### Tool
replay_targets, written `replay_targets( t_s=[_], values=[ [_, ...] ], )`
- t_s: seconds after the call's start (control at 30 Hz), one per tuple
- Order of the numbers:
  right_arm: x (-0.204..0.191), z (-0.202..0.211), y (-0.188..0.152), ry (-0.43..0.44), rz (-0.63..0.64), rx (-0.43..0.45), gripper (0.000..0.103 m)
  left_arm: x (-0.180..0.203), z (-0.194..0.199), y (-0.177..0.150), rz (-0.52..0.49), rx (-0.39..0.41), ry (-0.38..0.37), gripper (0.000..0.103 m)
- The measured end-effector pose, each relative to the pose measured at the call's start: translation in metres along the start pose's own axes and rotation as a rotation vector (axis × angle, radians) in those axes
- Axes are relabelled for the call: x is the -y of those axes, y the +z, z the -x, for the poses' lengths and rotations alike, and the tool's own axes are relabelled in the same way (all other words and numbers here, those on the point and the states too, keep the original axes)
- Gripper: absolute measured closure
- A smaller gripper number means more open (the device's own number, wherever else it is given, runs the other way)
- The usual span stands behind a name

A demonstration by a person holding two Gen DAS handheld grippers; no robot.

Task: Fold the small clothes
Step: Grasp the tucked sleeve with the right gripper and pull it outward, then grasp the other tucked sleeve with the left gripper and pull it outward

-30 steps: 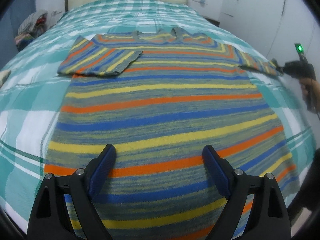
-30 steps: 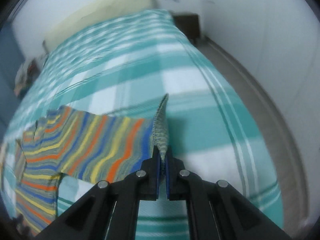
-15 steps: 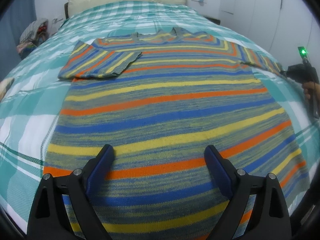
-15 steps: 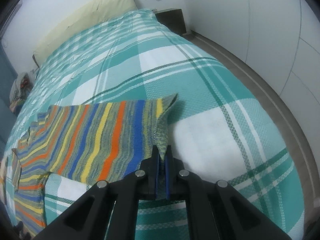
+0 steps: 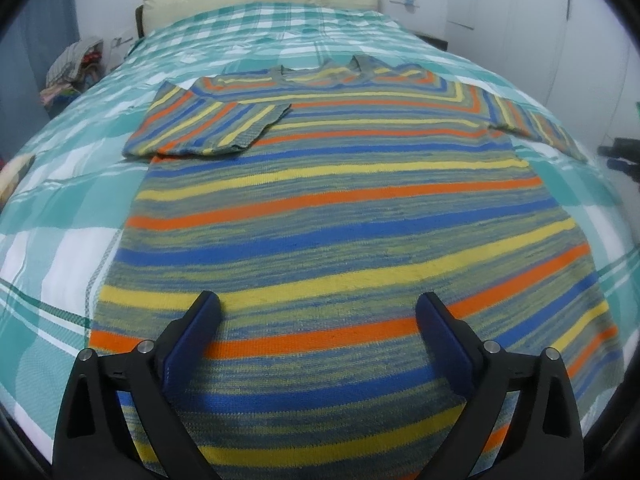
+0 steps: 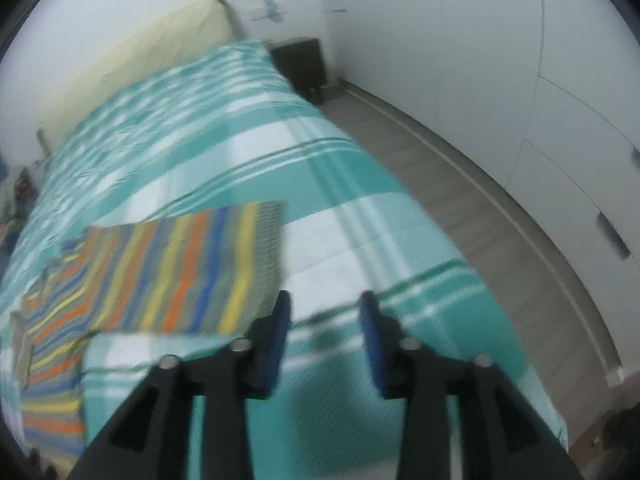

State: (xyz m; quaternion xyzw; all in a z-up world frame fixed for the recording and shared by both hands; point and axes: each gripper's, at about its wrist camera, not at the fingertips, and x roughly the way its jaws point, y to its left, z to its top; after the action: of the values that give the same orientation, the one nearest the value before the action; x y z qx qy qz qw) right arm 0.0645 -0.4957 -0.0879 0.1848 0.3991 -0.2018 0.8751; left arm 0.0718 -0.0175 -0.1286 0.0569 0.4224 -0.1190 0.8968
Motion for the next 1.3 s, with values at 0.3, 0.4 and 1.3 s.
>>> replay_targets(
  t_s=[0.3,0.4,1.3],
  values=[
    [-0.123,0.091,-0.116,0.330,0.321,0.067,0.037,-0.039,0.070,0.029,0.117,0.042,-0.202,0.005],
    [-0.161,0.096,-0.158,0.369,0.467,0.067,0.037,-0.072,0.089,0.069,0.122,0.085,-0.159,0.004],
    [-0.202,0.072,-0.224,0.365,0.709,0.010,0.037,-0.171,-0.037,0.144,0.165,0.018,-0.094,0.097]
  ],
)
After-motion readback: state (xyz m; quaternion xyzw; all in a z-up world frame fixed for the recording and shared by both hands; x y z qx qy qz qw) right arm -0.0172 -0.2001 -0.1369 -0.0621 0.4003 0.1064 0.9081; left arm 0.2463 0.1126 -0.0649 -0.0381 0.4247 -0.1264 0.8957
